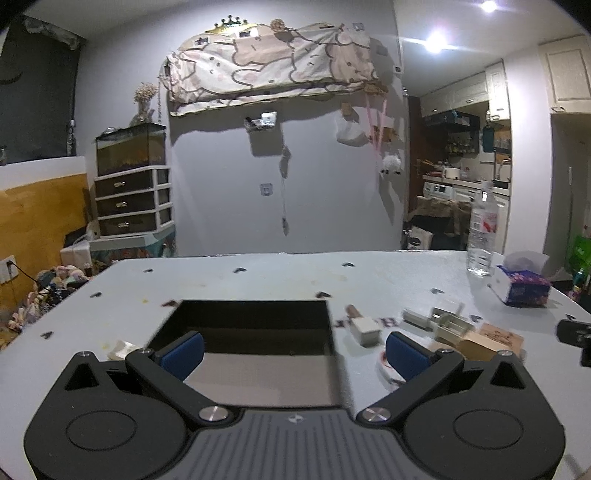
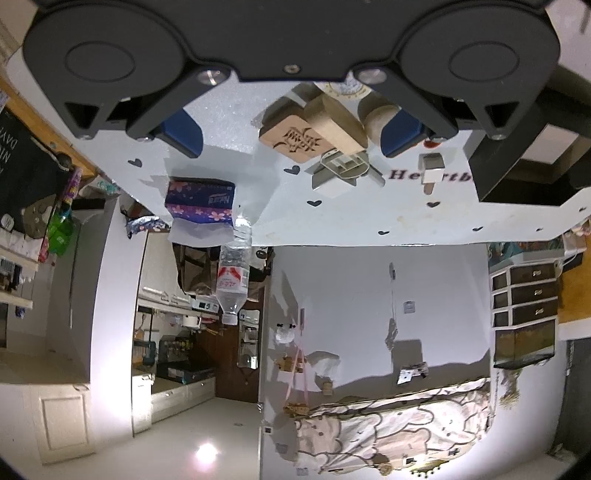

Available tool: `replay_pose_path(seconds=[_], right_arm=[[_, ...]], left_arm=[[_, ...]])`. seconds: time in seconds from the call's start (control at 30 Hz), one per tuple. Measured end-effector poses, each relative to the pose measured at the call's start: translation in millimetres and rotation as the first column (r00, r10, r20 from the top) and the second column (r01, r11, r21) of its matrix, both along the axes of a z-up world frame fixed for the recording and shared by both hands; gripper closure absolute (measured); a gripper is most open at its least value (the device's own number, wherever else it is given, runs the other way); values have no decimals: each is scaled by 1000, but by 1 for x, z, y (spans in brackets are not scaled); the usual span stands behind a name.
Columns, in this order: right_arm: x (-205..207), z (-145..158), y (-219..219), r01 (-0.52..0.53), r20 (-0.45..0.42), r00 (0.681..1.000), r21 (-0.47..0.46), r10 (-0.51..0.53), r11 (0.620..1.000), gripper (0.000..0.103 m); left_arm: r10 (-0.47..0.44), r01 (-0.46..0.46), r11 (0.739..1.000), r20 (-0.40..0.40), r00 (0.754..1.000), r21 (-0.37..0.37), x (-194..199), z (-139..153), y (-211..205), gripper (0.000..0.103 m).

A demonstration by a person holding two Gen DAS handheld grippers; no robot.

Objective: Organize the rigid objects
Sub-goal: 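Reach the right tool to the round tape measure and grasp it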

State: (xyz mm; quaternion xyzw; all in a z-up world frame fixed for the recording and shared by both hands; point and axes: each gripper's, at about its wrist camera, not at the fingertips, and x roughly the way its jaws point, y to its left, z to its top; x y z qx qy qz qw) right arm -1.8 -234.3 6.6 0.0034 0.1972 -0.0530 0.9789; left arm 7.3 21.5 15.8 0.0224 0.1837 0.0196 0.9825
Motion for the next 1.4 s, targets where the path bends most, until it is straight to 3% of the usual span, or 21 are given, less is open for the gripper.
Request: replay_pose_path(seconds=[0.23, 0.47, 0.7, 0.9, 1.1, 1.17, 1.27, 1.33, 1.4], right_arm=[[22, -7, -2, 9, -28, 1000, 48, -7, 999, 0], [38, -34, 0, 3, -75, 997, 122, 6, 993, 0], [55, -65, 8, -8, -210, 977, 186, 48, 982, 0], [61, -81, 11, 4, -252, 967, 186, 44, 983, 12], [64, -83, 18, -25, -248, 967, 144, 61, 989, 18], [64, -83, 21, -31, -247, 967, 124, 61, 992, 26], [64, -84, 26, -41, -242, 968, 93, 62, 995, 34], [65, -84, 28, -41, -238, 969, 79, 58, 996, 41], [66, -84, 29, -45, -234, 970, 73, 61, 996, 41]], left_arm=[[86, -86, 996, -3, 996, 9, 19, 7, 47, 0], [180, -181, 984, -61, 982, -4, 33, 2, 106, 0], [178, -185, 981, -114, 977, -53, 44, -14, 152, 1], [131, -141, 989, -194, 972, -42, 59, -32, 155, 25], [133, -148, 988, -272, 953, -34, 78, -49, 157, 64], [124, -142, 989, -284, 951, -45, 80, -52, 159, 80], [97, -117, 992, -282, 955, -53, 81, -53, 156, 94], [99, -113, 993, -277, 956, -36, 81, -53, 153, 95], [97, -111, 993, -275, 956, -38, 81, -53, 153, 95]])
